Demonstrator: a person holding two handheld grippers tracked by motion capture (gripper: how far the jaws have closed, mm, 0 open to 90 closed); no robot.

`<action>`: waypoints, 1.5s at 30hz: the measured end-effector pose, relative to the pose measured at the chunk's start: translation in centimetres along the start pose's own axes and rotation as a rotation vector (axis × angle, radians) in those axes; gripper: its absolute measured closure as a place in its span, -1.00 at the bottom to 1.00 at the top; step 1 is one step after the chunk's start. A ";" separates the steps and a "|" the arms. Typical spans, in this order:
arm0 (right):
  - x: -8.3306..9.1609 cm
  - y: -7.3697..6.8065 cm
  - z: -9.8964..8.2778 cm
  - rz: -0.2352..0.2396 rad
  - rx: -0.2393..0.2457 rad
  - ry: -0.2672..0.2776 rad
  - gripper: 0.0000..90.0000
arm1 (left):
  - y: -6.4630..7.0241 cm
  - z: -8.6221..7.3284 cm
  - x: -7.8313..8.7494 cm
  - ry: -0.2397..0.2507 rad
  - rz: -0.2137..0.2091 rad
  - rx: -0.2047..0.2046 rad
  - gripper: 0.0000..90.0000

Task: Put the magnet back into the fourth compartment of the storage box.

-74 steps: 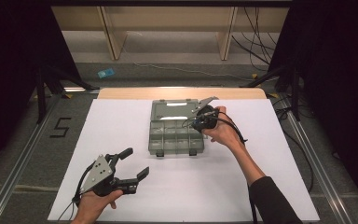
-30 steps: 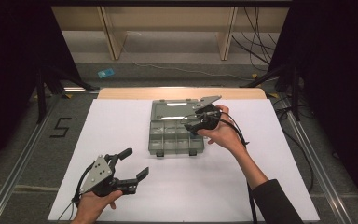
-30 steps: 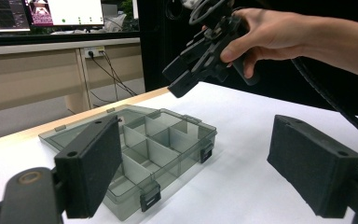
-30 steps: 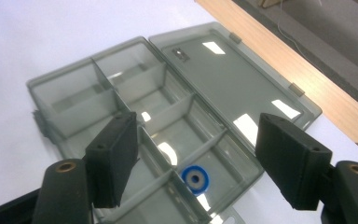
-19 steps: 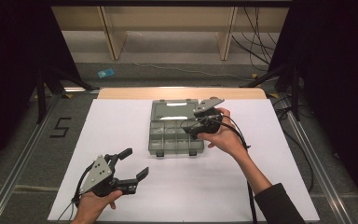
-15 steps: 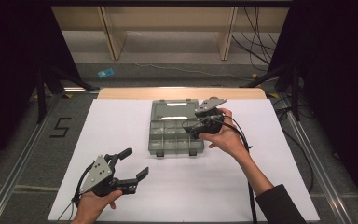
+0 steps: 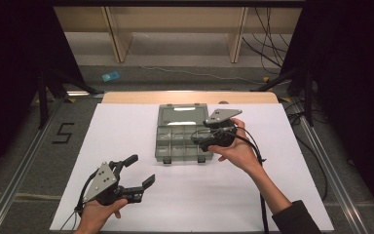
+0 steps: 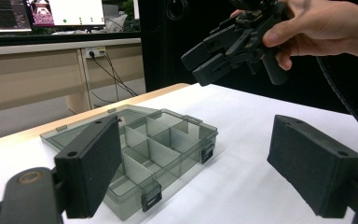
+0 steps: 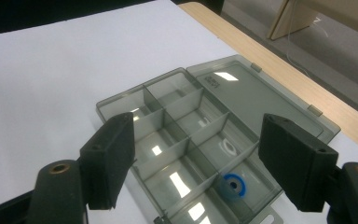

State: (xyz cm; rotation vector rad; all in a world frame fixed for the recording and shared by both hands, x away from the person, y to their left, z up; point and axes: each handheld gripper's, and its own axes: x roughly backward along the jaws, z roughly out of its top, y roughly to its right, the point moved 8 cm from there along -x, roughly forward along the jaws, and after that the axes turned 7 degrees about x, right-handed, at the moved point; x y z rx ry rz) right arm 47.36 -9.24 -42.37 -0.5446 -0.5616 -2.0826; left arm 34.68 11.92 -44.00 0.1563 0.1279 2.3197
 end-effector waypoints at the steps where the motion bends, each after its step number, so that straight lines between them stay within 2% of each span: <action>1: 0.1 -0.1 0.0 -0.002 -0.003 0.009 -0.37 | 0.0 0.0 0.0 -0.005 0.003 -0.004 -0.63; 10: 0.4 -0.7 -0.5 0.001 -0.013 0.021 -0.40 | 0.0 0.0 0.0 -0.004 0.001 -0.003 -0.63; 14: 0.7 -0.9 -0.5 -0.007 -0.024 0.050 -0.41 | 0.0 0.0 0.0 -0.003 -0.001 -0.005 -0.63; 19: 0.9 -1.3 -1.0 0.006 -0.034 0.042 -0.44 | 0.0 0.0 0.0 -0.005 0.000 -0.005 -0.63; 23: 1.0 -1.4 -1.1 0.002 -0.044 0.059 -0.45 | 0.0 0.0 0.0 -0.005 -0.001 -0.007 -0.63; 31: 1.9 -2.0 -1.4 0.008 -0.057 0.088 -0.45 | 0.0 -0.1 -0.1 -0.007 -0.001 -0.009 -0.63; 32: 2.1 -2.0 -1.5 0.005 -0.058 0.090 -0.45 | 0.1 0.0 -0.2 0.006 -0.012 -0.010 -0.63; 33: 2.1 -2.0 -1.6 -0.007 -0.051 0.096 -0.45 | 0.1 0.0 -0.1 0.005 -0.011 -0.006 -0.63; 41: 2.8 -2.4 -2.5 0.006 -0.071 0.115 -0.45 | 0.1 -0.1 -0.1 -0.008 -0.003 -0.010 -0.63; 45: 3.2 -2.7 -2.9 -0.003 -0.076 0.131 -0.46 | 0.0 -0.1 -0.1 -0.009 -0.001 -0.007 -0.63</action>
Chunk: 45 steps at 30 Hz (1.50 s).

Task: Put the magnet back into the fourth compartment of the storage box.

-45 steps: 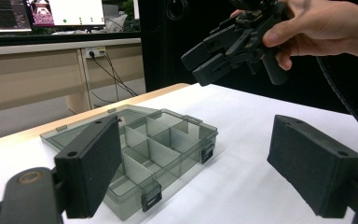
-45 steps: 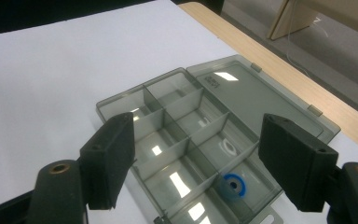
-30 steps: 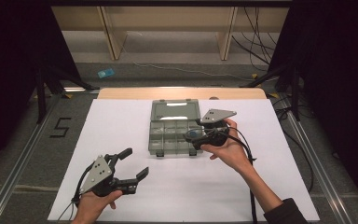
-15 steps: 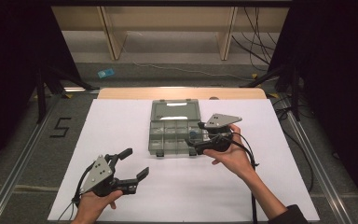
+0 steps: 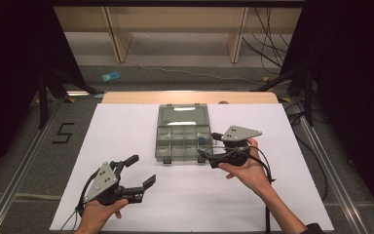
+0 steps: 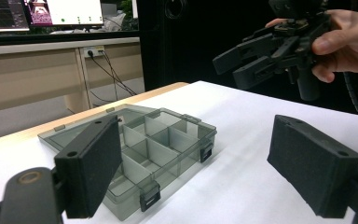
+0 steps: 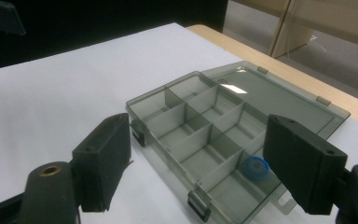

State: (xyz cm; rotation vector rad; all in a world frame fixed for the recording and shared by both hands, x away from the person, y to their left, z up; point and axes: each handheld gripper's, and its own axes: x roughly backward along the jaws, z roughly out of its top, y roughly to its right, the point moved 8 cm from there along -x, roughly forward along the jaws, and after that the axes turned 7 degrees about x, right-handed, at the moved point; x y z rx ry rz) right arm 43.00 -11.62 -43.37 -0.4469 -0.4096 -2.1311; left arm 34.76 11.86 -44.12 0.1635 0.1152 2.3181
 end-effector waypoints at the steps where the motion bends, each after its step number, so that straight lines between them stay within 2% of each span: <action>1: 0.1 -0.2 -0.1 0.007 -0.007 -0.003 -0.46 | 0.0 0.0 0.0 0.000 0.000 -0.004 -0.63; 2: 0.0 -0.2 -0.1 0.003 -0.001 0.013 -0.46 | 0.0 0.0 0.0 0.002 0.000 -0.002 -0.63; 4: 0.2 -0.4 -0.3 0.015 -0.009 0.002 -0.48 | 0.1 0.0 0.0 0.003 -0.002 -0.001 -0.63; 15: 1.2 -0.6 -0.6 -0.003 -0.012 0.036 -0.51 | 0.1 0.1 0.0 0.003 -0.002 -0.001 -0.63; 21: 1.7 -0.9 -0.8 -0.002 -0.034 0.054 -0.51 | 0.1 0.0 0.0 0.002 -0.002 -0.001 -0.63; 22: 1.8 -0.8 -0.8 -0.011 -0.020 0.059 -0.51 | 0.1 0.0 0.0 0.002 -0.002 -0.001 -0.63; 25: 1.9 -1.0 -1.1 -0.001 -0.024 0.059 -0.52 | 0.1 0.0 0.0 0.001 -0.003 0.000 -0.63; 26: 2.1 -1.2 -1.3 0.009 -0.034 0.040 -0.52 | 0.1 0.0 0.0 0.001 -0.004 0.000 -0.63; 28: 2.2 -1.0 -1.4 -0.007 -0.025 0.055 -0.52 | 0.1 0.0 0.0 0.000 -0.004 0.001 -0.63; 34: 2.7 -1.3 -1.8 -0.004 -0.053 0.067 -0.53 | 0.0 0.0 0.0 -0.001 -0.001 0.000 -0.63; 35: 2.7 -1.2 -1.8 -0.020 -0.047 0.079 -0.53 | 0.0 0.0 0.0 -0.002 -0.001 0.000 -0.63; 36: 2.8 -1.3 -2.0 -0.006 -0.056 0.063 -0.53 | 0.0 0.0 0.0 -0.002 -0.002 0.004 -0.63; 42: 3.1 -1.0 -2.5 -0.027 -0.053 0.082 -0.53 | 0.1 -0.1 0.0 -0.004 -0.004 0.003 -0.63; 44: 3.3 -1.1 -2.5 -0.024 -0.067 0.083 -0.53 | 0.0 -0.1 -0.1 -0.004 -0.003 0.002 -0.63; 45: 3.4 -1.1 -2.5 -0.029 -0.057 0.087 -0.54 | 0.1 -0.1 -0.1 -0.004 -0.003 0.002 -0.63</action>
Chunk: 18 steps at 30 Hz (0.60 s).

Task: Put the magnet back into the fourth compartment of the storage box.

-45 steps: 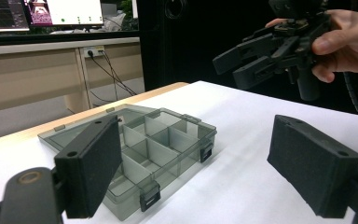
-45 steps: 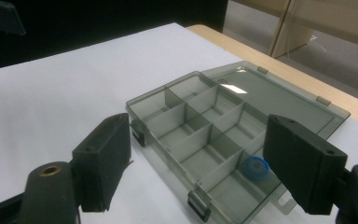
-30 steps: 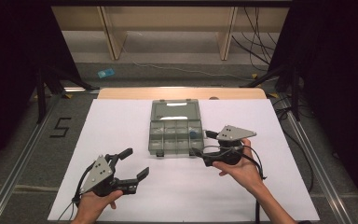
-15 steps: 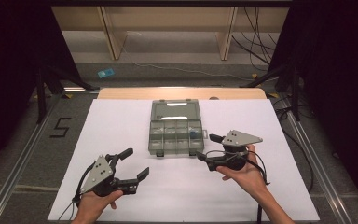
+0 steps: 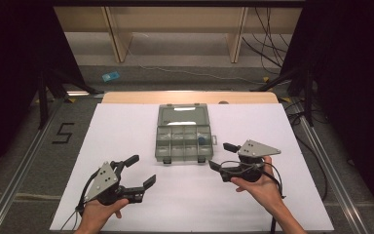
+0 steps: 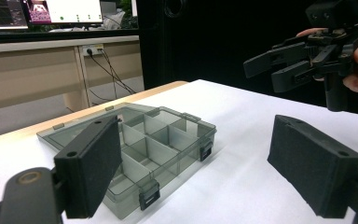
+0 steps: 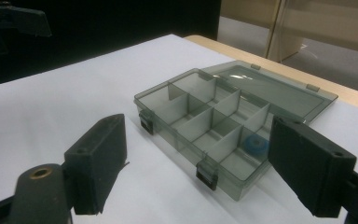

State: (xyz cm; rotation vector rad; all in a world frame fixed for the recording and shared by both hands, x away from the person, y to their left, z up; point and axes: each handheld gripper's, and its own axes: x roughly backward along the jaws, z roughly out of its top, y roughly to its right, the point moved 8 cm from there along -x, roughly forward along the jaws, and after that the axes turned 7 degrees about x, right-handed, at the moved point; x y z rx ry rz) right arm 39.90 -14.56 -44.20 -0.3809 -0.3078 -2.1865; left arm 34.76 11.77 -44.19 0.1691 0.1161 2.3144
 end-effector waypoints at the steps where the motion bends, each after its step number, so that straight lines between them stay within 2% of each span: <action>1: 0.1 -0.1 0.0 0.003 -0.003 0.003 -0.54 | 0.0 0.0 0.0 0.000 0.000 0.000 -0.63; 4: 0.4 -0.1 -0.2 0.003 -0.003 -0.009 -0.54 | 0.1 0.0 0.0 -0.001 -0.002 -0.001 -0.63; 6: 0.5 -0.1 -0.2 -0.005 0.003 0.002 -0.54 | 0.1 0.0 0.0 -0.001 -0.003 -0.001 -0.63; 10: 0.7 -0.2 -0.5 -0.002 -0.012 -0.016 -0.55 | 0.0 0.0 0.1 0.000 -0.002 -0.001 -0.63; 11: 0.7 -0.1 -0.5 -0.016 0.003 -0.006 -0.55 | 0.0 0.0 0.0 0.000 -0.002 -0.002 -0.63; 13: 0.9 -0.2 -0.7 -0.008 -0.010 -0.011 -0.55 | 0.1 0.0 0.1 -0.001 -0.003 -0.002 -0.63; 16: 1.0 -0.3 -0.6 -0.012 -0.006 0.006 -0.56 | 0.1 0.0 0.1 -0.002 -0.004 -0.001 -0.63; 17: 1.2 -0.4 -0.8 -0.004 -0.012 -0.012 -0.56 | 0.1 0.0 0.1 -0.002 -0.003 -0.001 -0.63; 18: 1.1 -0.3 -0.6 -0.017 -0.004 0.015 -0.56 | 0.1 0.0 0.1 -0.003 -0.004 -0.001 -0.63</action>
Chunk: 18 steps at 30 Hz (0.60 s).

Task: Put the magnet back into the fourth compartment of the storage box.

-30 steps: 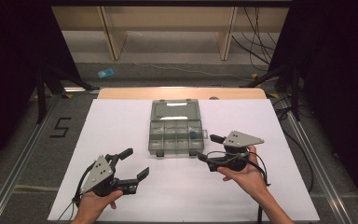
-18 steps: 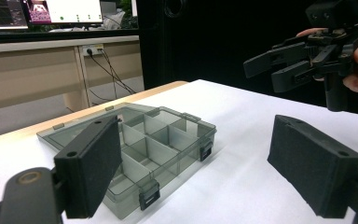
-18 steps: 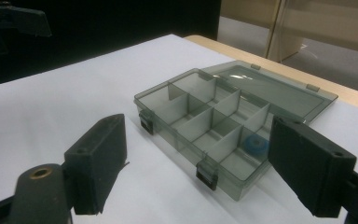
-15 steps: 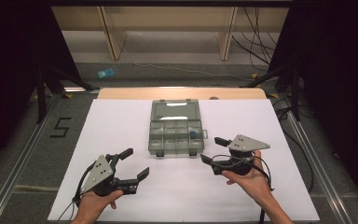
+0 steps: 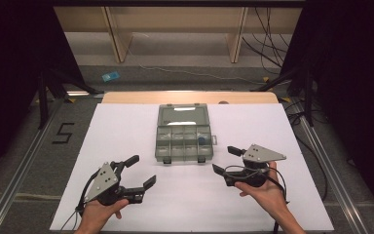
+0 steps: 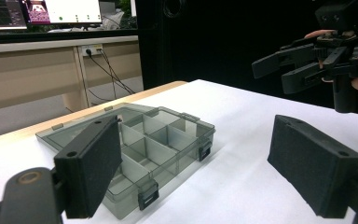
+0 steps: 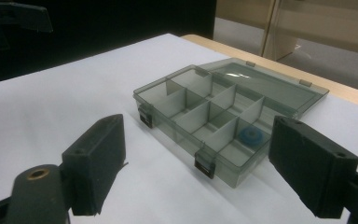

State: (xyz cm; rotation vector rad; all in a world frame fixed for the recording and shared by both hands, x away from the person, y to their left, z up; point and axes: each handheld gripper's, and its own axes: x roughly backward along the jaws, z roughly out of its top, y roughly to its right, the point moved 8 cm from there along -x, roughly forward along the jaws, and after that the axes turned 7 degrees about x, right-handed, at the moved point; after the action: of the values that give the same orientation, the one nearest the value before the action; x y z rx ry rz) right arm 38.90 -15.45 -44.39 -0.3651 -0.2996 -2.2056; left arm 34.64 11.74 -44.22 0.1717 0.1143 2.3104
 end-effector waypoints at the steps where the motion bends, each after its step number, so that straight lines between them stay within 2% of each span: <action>1: 0.2 0.0 -0.1 -0.006 -0.003 -0.016 -0.57 | 0.0 0.0 0.0 0.000 0.000 -0.002 -0.63; 6: 0.6 -0.1 -0.4 -0.015 -0.001 -0.013 -0.59 | 0.0 0.0 0.0 0.000 -0.001 0.000 -0.63; 11: 0.8 -0.4 -0.7 0.000 -0.022 -0.012 -0.59 | 0.0 0.0 0.0 -0.002 0.000 -0.002 -0.63; 12: 0.9 -0.4 -0.8 -0.001 -0.021 -0.028 -0.59 | 0.1 -0.1 0.0 -0.002 -0.001 0.000 -0.63; 13: 1.0 -0.3 -0.8 -0.016 -0.005 -0.010 -0.59 | 0.0 -0.1 0.0 -0.003 -0.001 -0.001 -0.63; 14: 1.0 -0.6 -0.8 0.004 -0.025 -0.014 -0.59 | 0.1 -0.1 -0.1 -0.003 -0.001 -0.001 -0.63; 15: 1.2 -0.6 -1.0 -0.002 -0.023 -0.026 -0.60 | 0.1 -0.1 -0.1 -0.004 -0.001 -0.001 -0.63; 16: 1.2 -0.4 -1.0 -0.015 -0.011 -0.020 -0.60 | 0.1 -0.1 -0.1 -0.004 -0.002 -0.001 -0.63; 18: 1.3 -0.6 -1.0 -0.013 -0.017 -0.004 -0.60 | 0.1 -0.1 -0.1 -0.004 -0.002 -0.001 -0.64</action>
State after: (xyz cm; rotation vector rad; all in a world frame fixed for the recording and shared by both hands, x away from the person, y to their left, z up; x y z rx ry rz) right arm 37.52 -16.34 -44.95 -0.3776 -0.2857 -2.2218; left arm 34.61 11.63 -44.31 0.1761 0.1112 2.3077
